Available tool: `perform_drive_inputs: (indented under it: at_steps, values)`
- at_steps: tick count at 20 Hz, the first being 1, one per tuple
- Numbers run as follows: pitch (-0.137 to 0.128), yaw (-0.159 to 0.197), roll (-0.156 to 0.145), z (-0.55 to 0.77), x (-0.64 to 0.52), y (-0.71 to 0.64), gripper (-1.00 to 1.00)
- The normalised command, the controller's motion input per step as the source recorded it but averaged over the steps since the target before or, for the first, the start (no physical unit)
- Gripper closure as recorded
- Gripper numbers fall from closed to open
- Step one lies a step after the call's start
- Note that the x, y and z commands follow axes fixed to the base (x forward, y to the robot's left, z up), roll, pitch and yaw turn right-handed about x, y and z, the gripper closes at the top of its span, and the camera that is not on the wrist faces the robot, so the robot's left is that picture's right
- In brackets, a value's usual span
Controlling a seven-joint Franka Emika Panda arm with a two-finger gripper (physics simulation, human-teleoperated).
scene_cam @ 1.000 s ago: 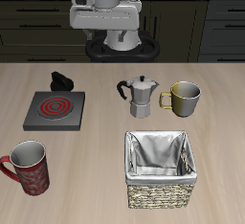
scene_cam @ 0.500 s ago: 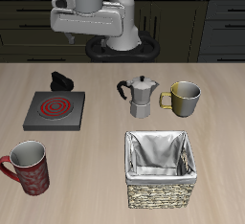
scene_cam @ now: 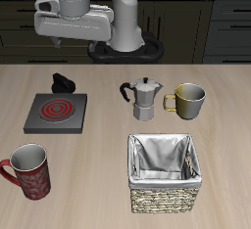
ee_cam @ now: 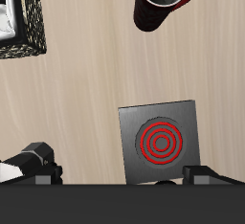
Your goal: Place the red mug in the basket
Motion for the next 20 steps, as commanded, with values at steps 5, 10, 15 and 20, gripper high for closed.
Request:
perform_drive_inputs:
  at_steps: [5,10,15,20]
  values:
    - [0.016,0.007,0.003,0.12,0.26,-0.22,-1.00]
    - [0.006,0.020,-0.005,0.10,0.17,-0.09,-1.00]
    - [0.012,-0.002,0.013,0.11,0.25,-0.08,-1.00]
    - [0.004,-0.007,0.020,0.09,0.23,-0.02,-1.00]
